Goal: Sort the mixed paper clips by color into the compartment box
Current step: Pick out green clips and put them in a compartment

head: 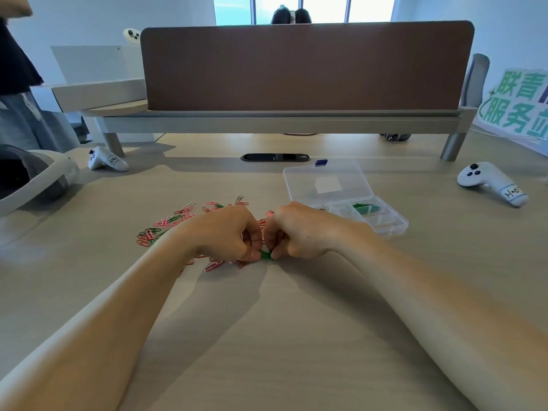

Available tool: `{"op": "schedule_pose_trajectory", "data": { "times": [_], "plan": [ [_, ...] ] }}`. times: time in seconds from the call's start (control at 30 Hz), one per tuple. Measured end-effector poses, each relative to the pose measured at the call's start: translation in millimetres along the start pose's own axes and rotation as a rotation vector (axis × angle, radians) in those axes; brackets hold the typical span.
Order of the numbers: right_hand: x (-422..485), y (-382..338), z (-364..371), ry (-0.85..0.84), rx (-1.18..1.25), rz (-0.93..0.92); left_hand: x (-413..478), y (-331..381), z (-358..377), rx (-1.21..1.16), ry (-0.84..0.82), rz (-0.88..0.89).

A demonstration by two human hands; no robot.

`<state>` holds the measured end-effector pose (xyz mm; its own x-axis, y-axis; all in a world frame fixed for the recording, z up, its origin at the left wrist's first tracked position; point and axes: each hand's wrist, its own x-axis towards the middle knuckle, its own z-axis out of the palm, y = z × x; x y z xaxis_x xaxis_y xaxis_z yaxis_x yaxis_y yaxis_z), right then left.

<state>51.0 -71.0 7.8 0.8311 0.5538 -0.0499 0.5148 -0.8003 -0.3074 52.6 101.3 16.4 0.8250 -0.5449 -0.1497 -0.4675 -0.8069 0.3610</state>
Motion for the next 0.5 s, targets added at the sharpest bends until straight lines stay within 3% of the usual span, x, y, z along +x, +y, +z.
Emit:
{"op": "schedule_pose_trajectory", "data": {
  "times": [0.3, 0.5],
  "plan": [
    [-26.0, 44.0, -38.5, 0.227, 0.195, 0.088, 32.7, 17.9, -6.0, -0.18, 0.334, 0.107],
    [-52.1, 113.1, -46.1, 0.546, 0.247, 0.274, 86.3, 62.9, -2.4, -0.2, 0.449, 0.205]
  ]
}}
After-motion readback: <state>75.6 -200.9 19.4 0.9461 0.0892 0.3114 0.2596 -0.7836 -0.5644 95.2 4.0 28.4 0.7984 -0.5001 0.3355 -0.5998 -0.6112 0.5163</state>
